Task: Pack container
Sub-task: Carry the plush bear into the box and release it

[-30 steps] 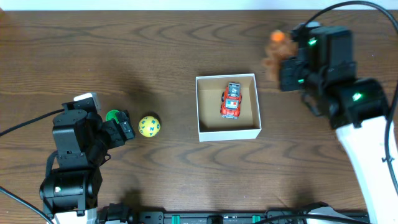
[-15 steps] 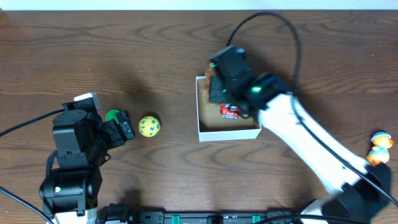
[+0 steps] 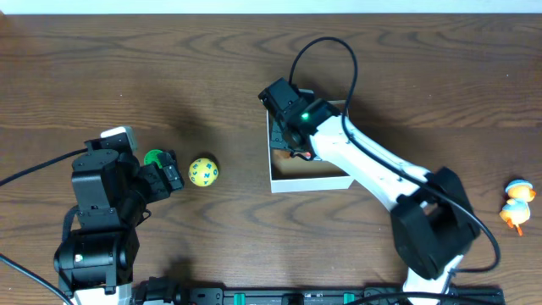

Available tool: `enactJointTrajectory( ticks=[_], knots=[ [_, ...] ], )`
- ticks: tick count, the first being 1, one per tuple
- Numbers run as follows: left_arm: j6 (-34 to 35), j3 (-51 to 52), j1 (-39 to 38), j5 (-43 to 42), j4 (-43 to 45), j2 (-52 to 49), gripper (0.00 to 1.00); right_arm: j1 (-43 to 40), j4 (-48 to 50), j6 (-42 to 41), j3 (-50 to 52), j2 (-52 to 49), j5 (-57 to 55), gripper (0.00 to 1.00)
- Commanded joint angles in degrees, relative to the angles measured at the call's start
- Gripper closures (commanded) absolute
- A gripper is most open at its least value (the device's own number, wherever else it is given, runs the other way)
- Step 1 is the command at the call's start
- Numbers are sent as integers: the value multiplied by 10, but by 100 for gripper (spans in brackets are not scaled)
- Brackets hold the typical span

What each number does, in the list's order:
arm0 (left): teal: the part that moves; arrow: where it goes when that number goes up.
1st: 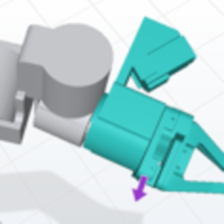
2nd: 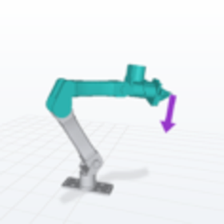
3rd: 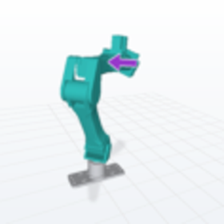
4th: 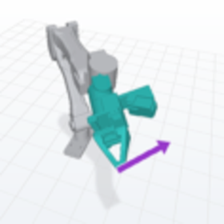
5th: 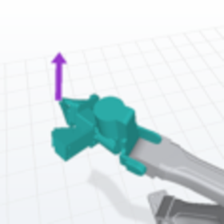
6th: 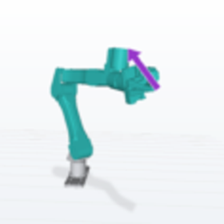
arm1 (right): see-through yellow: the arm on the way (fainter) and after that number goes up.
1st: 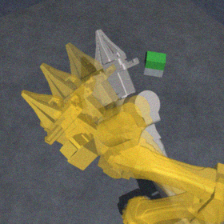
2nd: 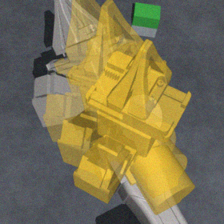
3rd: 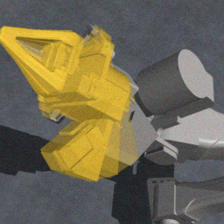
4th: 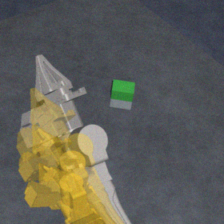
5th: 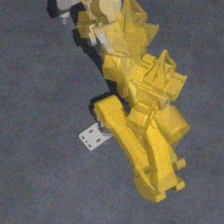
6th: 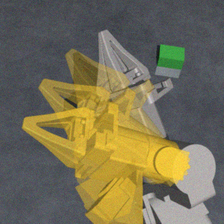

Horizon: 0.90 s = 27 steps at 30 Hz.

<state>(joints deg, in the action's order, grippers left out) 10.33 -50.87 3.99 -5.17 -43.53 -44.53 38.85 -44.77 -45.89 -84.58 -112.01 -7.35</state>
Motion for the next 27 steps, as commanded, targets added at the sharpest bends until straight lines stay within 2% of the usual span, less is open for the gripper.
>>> enactJointTrajectory(
  ticks=[1,3,5,7,8,12,17,19,20,25,27],
  knots=[
    [1,-12,-2,4,-2,0,2,-3,2,-10,2,-28,-5,82],
    [1,-12,-2,4,-4,0,2,-3,5,-10,2,-35,3,74],
    [1,-12,-2,4,-7,0,2,-3,8,-3,2,-35,2,60],
    [1,-12,-2,4,-9,0,2,-3,18,18,1,-26,3,30],
    [1,-12,-2,4,-8,0,2,-3,19,28,0,-20,3,25],
    [1,-12,-2,4,-8,0,2,-6,18,64,-8,10,2,17],
    [0,-12,-2,4,-8,0,2,-8,20,83,-9,75,-6,14],
    [0,-12,-2,4,-8,0,2,-10,17,94,-9,108,-16,7],
    [0,-12,-2,4,-8,0,2,-12,17,105,-9,125,-17,1],
    [0,-12,-2,4,-8,0,2,-44,-18,186,-9,228,-23,1],
    [1,-12,-2,4,-8,0,2,-72,-51,188,-9,264,-37,1]
  ],
)
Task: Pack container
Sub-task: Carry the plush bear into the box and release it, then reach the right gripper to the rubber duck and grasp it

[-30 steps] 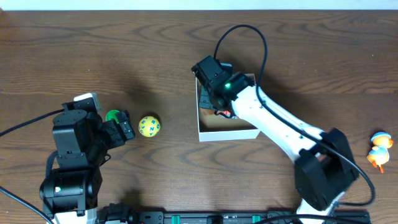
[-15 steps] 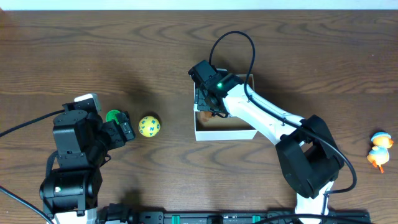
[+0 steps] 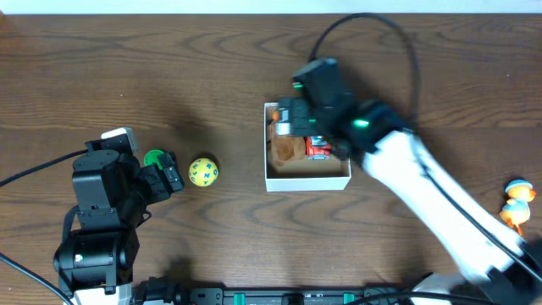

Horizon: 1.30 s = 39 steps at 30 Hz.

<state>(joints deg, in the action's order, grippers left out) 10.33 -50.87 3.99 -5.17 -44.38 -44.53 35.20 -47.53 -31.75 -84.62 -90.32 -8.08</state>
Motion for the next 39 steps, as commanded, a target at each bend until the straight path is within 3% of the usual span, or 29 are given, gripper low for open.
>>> enactJointTrajectory(
  ticks=[1,10,16,21,27,36,39],
  knots=[
    [0,-12,-2,4,0,0,2,-56,-46,46,-9,64,-40,1],
    [1,-12,-2,4,0,0,2,-353,-239,12,-8,112,-37,1],
    [1,-10,-2,4,-4,0,2,-583,-238,40,12,100,-15,1],
    [1,-10,-2,4,-5,0,2,-708,-198,69,76,72,-10,1],
    [1,-10,-2,4,-6,0,2,-799,-99,133,170,24,9,1],
    [1,-10,-2,4,-6,0,2,-855,-2,136,223,-57,54,1],
    [1,-10,-2,4,-6,0,2,-854,18,136,224,-81,54,9]
  ],
)
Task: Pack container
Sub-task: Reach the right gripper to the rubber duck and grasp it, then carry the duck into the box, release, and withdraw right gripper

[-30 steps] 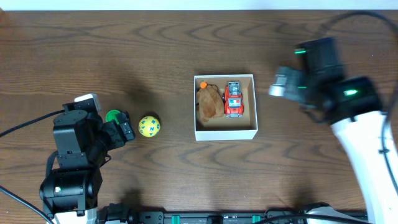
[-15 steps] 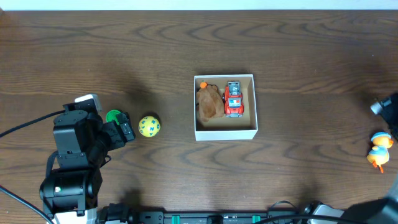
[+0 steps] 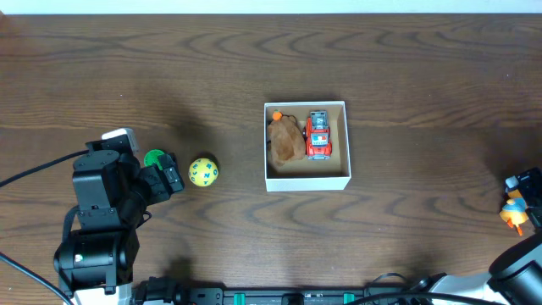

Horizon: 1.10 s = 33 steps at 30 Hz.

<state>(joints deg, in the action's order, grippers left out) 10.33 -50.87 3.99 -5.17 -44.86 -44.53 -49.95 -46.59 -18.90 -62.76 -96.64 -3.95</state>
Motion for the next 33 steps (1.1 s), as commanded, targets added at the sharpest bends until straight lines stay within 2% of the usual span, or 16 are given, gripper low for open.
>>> enactJointTrajectory(
  ticks=[1,7,8,9,10,16,21,28,30,33],
  knots=[
    [1,-10,-2,4,-1,0,2,-3,12,8,6,-23,14,14],
    [1,-10,-2,4,-1,0,2,-3,27,5,6,-45,21,64],
    [1,-10,-2,4,-1,0,2,-3,26,5,6,-45,21,75],
    [1,-10,-2,4,-1,0,2,-3,26,5,6,-45,24,90],
    [1,-10,-2,4,-1,0,2,-3,25,5,6,-45,33,99],
    [1,-10,-2,4,-2,0,2,12,17,27,2,-34,152,99],
    [1,-10,-2,4,-7,0,2,80,2,59,-16,38,224,99],
    [1,-10,-2,4,-12,0,2,277,-9,104,-61,213,224,98],
    [1,-10,-2,4,-12,0,2,357,-3,103,-67,259,212,98],
    [1,-10,-2,4,-12,0,2,475,6,58,-67,303,164,98]
  ],
)
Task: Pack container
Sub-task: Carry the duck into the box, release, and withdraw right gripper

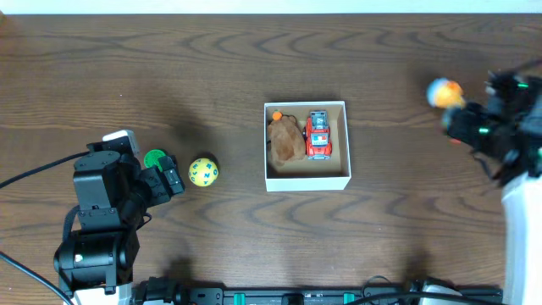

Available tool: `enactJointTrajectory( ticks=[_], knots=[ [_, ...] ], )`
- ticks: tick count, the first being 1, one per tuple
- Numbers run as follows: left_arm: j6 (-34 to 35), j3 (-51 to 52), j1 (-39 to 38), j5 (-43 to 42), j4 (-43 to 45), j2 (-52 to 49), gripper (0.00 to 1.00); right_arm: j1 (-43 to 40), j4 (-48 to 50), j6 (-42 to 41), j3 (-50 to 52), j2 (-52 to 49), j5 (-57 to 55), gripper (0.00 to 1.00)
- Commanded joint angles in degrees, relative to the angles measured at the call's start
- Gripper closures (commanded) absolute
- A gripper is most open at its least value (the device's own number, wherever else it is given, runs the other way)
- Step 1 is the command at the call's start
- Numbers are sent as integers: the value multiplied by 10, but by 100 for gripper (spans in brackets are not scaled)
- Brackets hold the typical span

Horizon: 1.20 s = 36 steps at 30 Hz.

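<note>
A white box (306,180) sits at mid-table with a brown plush toy (285,141) and a red toy car (318,135) inside. A yellow ball (203,171) lies on the table to its left. At the far right my right gripper (456,114) is blurred by motion. It carries an orange and blue duck toy (444,91) off the table, to the right of the box. My left gripper (172,177) rests just left of the ball; whether its jaws are apart is unclear.
A small green object (154,158) lies beside the left gripper's fingers. A dark wooden table (169,68) stretches all around the box. The left arm's black body (97,212) fills the lower left corner.
The right gripper was at the duck toy by the table's right edge. Now it is higher up at the right, with the duck lifted from its spot. The left arm has not moved.
The right gripper was over the box's left side, covering its contents. Then it was above the box's back edge, with the plush and car showing inside. Then it was at the duck on the far right. Now it holds the duck aloft.
</note>
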<state>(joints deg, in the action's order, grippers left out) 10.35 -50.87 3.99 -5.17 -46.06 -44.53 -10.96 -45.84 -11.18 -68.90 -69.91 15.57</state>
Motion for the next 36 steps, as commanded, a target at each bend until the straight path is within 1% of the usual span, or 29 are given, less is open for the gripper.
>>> enactJointTrajectory(
  ticks=[1,2,4,6,9,12,16,19,21,22,23,24,25,26,27,28,29,34,35,36],
  knots=[
    [1,-10,-2,4,0,0,2,126,-1,-20,-5,42,-44,97],
    [1,-10,-2,4,0,0,2,159,-3,-12,-5,44,-51,94],
    [1,-10,-2,4,0,0,2,236,-7,44,-3,40,-50,88],
    [1,-10,-2,4,-1,0,2,290,-7,88,1,27,-51,87],
    [1,-10,-2,4,-2,0,2,350,-13,115,5,-12,-51,87],
    [1,-10,-2,4,-2,0,2,378,-19,117,5,-64,-51,91],
    [1,-10,-2,4,-2,0,2,392,-22,116,5,-138,-50,96],
    [1,-10,-2,4,-2,0,2,392,-22,114,5,-177,-50,96],
    [1,-10,-2,4,-2,0,2,392,-22,114,5,-195,-50,94],
    [1,-10,-2,4,-2,0,2,392,-23,114,5,-202,-48,91],
    [1,-10,-2,4,-2,0,2,392,-23,114,5,-207,-48,82],
    [1,-10,-2,4,-2,0,2,392,-24,114,5,-210,-48,65],
    [1,-10,-2,4,-2,0,2,392,-24,114,5,-211,-48,51],
    [1,-10,-2,4,-2,0,2,392,-24,114,5,-211,-48,33],
    [1,-10,-2,4,-2,0,2,392,-24,115,5,-210,-49,18],
    [1,-10,-2,4,-2,0,2,392,-23,115,5,-208,-49,12],
    [1,-10,-2,4,-2,0,2,392,-21,115,5,-207,-49,1],
    [1,-10,-2,4,-2,0,2,383,-18,113,-15,-185,-53,1],
    [1,-10,-2,4,-2,0,2,379,-18,103,-22,-179,-62,1],
    [1,-10,-2,4,-3,0,2,372,-19,76,-32,-168,-88,1]
  ],
)
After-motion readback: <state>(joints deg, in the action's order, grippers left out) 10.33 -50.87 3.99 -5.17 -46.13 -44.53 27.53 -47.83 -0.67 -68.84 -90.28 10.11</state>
